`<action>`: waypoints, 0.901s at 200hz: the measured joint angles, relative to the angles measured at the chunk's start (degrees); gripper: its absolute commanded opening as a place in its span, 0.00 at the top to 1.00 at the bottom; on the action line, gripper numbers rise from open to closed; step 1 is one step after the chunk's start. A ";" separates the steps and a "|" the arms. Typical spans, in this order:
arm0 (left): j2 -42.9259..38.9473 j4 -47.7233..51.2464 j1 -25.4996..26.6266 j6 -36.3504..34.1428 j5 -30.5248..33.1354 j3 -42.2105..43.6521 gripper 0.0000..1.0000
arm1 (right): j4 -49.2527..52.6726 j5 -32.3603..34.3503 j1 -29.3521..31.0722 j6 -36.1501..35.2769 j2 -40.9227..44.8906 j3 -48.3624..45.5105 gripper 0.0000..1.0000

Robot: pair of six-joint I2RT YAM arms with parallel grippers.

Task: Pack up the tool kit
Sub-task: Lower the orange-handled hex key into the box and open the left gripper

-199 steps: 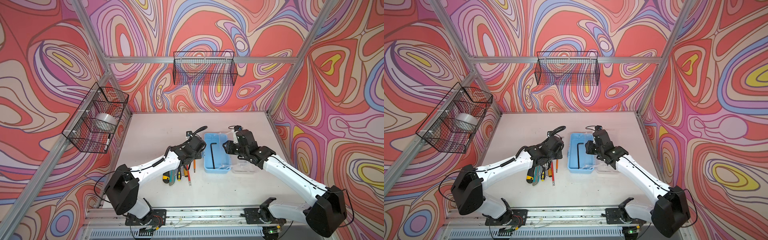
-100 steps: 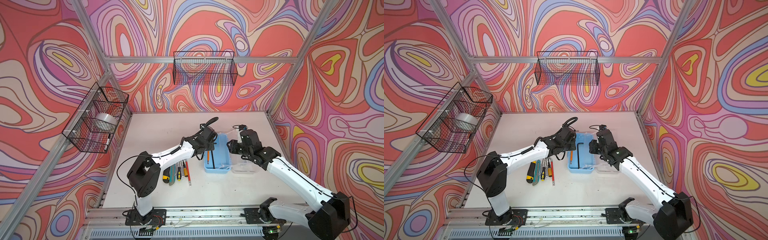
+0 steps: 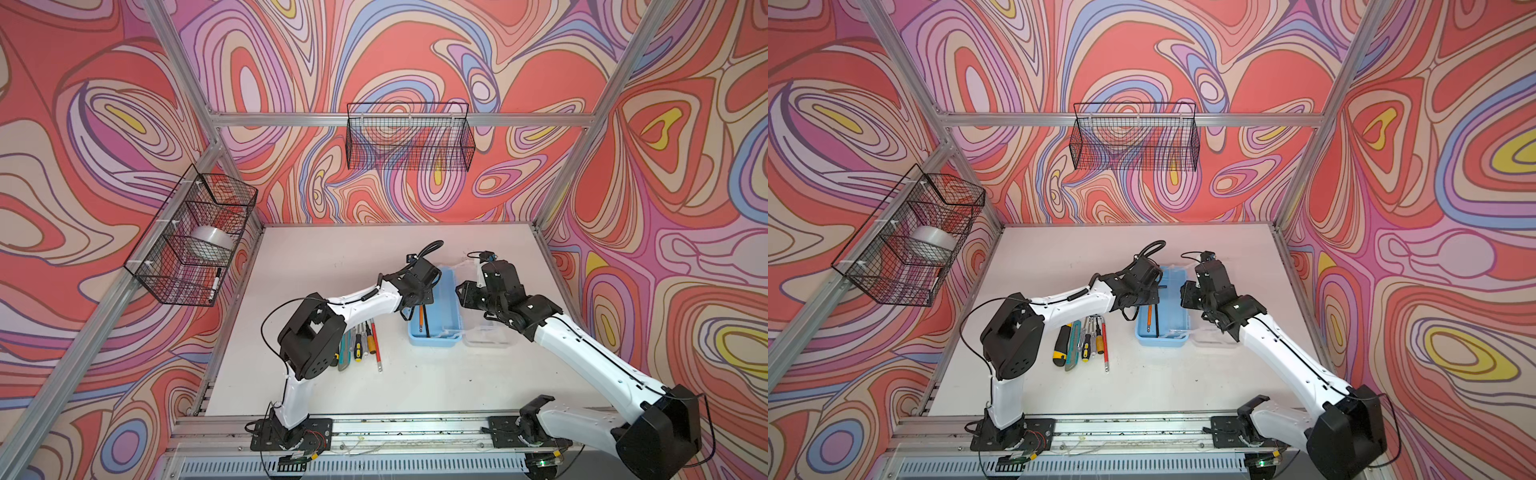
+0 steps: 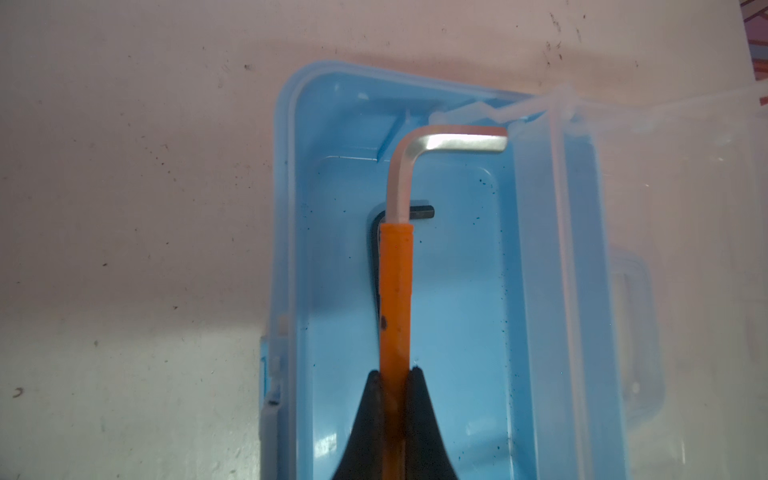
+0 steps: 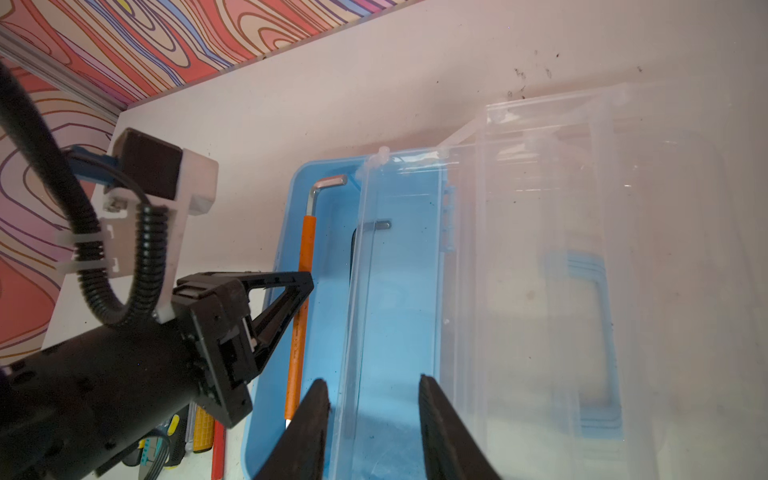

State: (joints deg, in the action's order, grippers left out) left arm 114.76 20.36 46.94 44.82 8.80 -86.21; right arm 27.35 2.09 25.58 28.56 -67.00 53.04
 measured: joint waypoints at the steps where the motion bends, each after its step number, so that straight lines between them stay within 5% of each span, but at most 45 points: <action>1: 0.11 0.00 0.00 0.02 -0.02 -0.07 1.00 | 0.00 0.02 0.00 0.00 0.00 0.00 0.61; 81: 5.75 1.09 -0.24 1.46 0.00 -2.05 1.00 | -0.72 0.00 -0.50 -0.02 -0.44 -0.57 0.60; 114: 5.88 1.16 -0.85 1.75 -0.70 -2.84 0.79 | -0.81 0.00 -0.55 -0.02 -0.85 -0.57 0.58; 180: 5.90 0.81 -1.57 1.75 -2.19 -3.80 0.75 | -0.81 0.00 -0.66 -0.04 -1.05 -0.57 0.58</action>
State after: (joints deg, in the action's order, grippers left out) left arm 120.66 21.17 45.36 46.57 6.61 -90.02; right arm 26.55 2.09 24.93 28.51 -68.05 52.47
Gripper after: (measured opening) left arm 0.245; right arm 0.422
